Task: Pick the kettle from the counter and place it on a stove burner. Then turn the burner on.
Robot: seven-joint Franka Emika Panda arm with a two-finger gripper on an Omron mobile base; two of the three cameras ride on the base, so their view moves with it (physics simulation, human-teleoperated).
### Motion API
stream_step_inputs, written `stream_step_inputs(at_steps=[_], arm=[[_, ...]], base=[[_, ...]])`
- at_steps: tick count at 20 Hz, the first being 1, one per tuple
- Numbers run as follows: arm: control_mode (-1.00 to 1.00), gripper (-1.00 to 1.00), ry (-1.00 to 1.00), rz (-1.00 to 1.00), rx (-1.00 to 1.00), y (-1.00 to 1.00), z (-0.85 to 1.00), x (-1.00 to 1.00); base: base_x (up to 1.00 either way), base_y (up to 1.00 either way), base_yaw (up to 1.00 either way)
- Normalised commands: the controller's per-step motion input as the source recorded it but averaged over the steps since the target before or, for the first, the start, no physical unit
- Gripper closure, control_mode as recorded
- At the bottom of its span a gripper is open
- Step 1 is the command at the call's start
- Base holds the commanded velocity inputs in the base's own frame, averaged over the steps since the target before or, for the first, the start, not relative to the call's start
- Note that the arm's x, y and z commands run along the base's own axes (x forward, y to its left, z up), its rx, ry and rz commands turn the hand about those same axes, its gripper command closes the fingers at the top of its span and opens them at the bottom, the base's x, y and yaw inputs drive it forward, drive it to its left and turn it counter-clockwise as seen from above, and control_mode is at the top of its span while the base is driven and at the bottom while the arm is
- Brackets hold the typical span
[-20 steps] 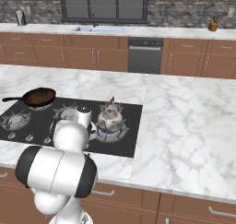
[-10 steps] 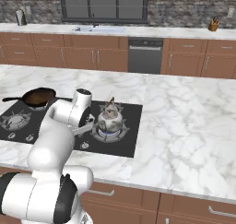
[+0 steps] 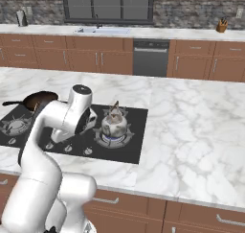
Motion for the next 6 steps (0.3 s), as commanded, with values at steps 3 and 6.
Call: stream_step_inputs(at_steps=[3,6], arm=[[-1.0,-1.0,-0.42,-0.07,0.2,-0.61,1.0,-1.0],[-1.0,-1.0,-0.33,-0.06,0.2,-0.53,1.0,-1.0]], base=[[0.0,0.0,0.0],[0.0,0.0,0.0]])
